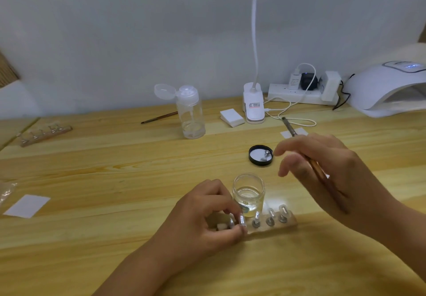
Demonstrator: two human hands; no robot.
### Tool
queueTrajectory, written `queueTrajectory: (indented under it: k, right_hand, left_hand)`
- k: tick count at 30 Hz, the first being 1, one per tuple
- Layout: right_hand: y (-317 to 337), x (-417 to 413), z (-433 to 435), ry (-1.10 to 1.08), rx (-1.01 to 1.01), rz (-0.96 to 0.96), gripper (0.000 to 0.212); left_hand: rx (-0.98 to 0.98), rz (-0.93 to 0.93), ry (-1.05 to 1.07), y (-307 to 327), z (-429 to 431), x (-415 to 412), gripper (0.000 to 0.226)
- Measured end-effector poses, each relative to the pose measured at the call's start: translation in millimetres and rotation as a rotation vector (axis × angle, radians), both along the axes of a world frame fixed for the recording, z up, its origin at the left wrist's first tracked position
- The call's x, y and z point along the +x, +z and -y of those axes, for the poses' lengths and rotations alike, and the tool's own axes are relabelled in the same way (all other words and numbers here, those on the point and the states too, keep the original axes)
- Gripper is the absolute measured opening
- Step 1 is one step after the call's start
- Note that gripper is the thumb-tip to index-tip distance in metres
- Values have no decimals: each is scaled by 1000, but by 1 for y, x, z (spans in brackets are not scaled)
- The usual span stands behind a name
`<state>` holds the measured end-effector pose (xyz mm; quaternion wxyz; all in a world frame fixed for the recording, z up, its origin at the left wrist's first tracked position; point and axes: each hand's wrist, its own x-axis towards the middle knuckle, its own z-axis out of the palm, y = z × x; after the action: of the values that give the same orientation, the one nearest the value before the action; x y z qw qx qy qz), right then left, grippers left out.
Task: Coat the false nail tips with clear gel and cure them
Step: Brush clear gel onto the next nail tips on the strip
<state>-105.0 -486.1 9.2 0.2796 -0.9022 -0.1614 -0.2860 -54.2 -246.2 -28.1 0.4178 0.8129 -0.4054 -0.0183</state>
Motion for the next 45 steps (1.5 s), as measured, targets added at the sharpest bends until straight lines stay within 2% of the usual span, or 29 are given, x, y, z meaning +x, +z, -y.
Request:
queueTrajectory:
  k: [3,6,8,13,19,23,26,32,35,45]
  right_hand:
    - [-2,-1,-1,-17,119,11,46]
    - [-2,-2,-3,-15,233,33,46]
    - [-1,-2,-5,-24,205,88,46]
    - [-6,-3,-7,-6,150,158,48]
    - [-9,-2,-9,10,181,179,46]
    - [-11,-3,-9,45,304,153,39]
    - [-12,-8,-15,101,340,206,44]
    - [-16,-19,-31,165,171,247,57]
    - [-19,-18,-34,171,107,260,61]
    - [-20,-18,-36,173,111,261,59]
  left_hand:
    - [21,78,-6,1,-1,0,9]
    - [77,279,5,3,-1,1,10]
    - [98,359,11,5,0,0,10]
    - [105,407,11,6,0,-1,4]
    - [43,651,42,5,3,-2,12]
    - [-129,550,106,7,2,-5,4]
    - [-206,456,174,8,0,-6,4]
    - [-295,271,222,11,1,-4,10]
    - [-311,223,230,10,2,-3,9]
    - [-274,217,232,10,1,-3,7]
